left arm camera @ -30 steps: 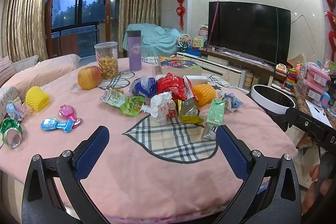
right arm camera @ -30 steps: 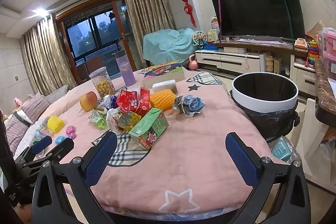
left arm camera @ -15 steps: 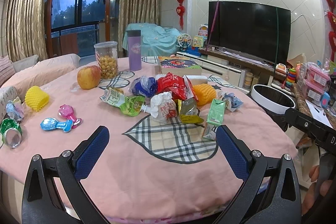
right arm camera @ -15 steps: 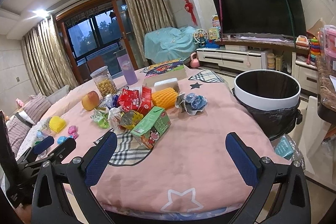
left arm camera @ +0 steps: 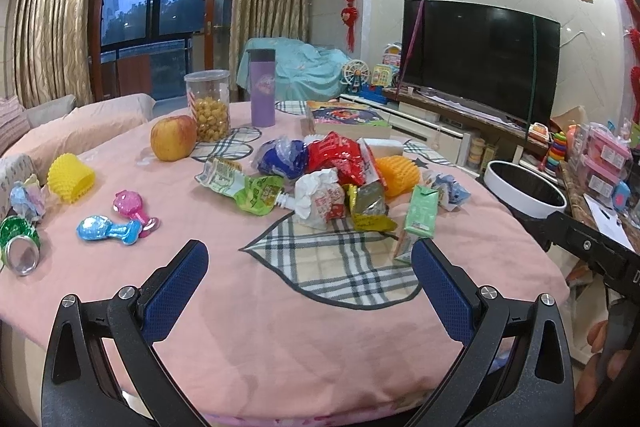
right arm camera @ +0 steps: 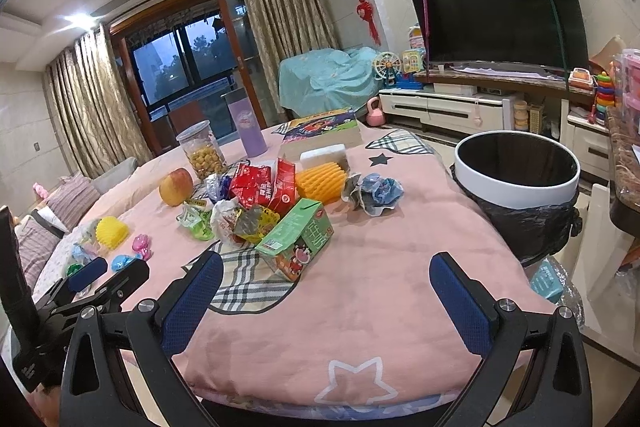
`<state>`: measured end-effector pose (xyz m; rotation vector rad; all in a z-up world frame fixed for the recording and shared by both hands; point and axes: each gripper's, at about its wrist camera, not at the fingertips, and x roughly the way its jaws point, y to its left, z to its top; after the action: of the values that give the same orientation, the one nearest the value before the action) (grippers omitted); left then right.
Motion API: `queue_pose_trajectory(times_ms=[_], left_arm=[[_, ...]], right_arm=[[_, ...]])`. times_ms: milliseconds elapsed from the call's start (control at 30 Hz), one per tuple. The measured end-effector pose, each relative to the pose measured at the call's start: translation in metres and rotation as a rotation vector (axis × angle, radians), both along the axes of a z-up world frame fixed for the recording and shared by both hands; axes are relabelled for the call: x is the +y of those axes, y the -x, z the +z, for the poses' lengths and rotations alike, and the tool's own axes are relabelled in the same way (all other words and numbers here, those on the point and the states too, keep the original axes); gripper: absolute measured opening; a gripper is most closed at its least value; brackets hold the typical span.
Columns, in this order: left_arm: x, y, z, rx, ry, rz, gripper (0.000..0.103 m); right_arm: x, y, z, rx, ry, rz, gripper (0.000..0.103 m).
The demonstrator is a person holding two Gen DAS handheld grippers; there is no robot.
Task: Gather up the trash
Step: 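Grasp the white crumpled tissue with the left gripper while the right grasps the green carton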
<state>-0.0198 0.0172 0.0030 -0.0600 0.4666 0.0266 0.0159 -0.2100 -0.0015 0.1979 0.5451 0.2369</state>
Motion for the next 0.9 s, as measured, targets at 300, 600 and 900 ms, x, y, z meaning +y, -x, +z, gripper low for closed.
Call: queue_pose_trajectory(times_ms=[300,600,900], left_arm=[[0.024,-0.015,-0.012,0.038,0.009,0.042,0.103],[0.037,-0.051,-0.025,0.100,0.005,0.029,0.103],[0.038,-0.099,-0.038,0.191,0.017,-0.030,0.103]], right_arm=[[0.026,-0.012,-0.011,0.046,0.037,0.066,0.103],[0.046,-0.044,-0.038,0.144,0.055,0.086,0.103],[0.056,-0.074,-0.060,0.234,0.028,0.070,0.102]])
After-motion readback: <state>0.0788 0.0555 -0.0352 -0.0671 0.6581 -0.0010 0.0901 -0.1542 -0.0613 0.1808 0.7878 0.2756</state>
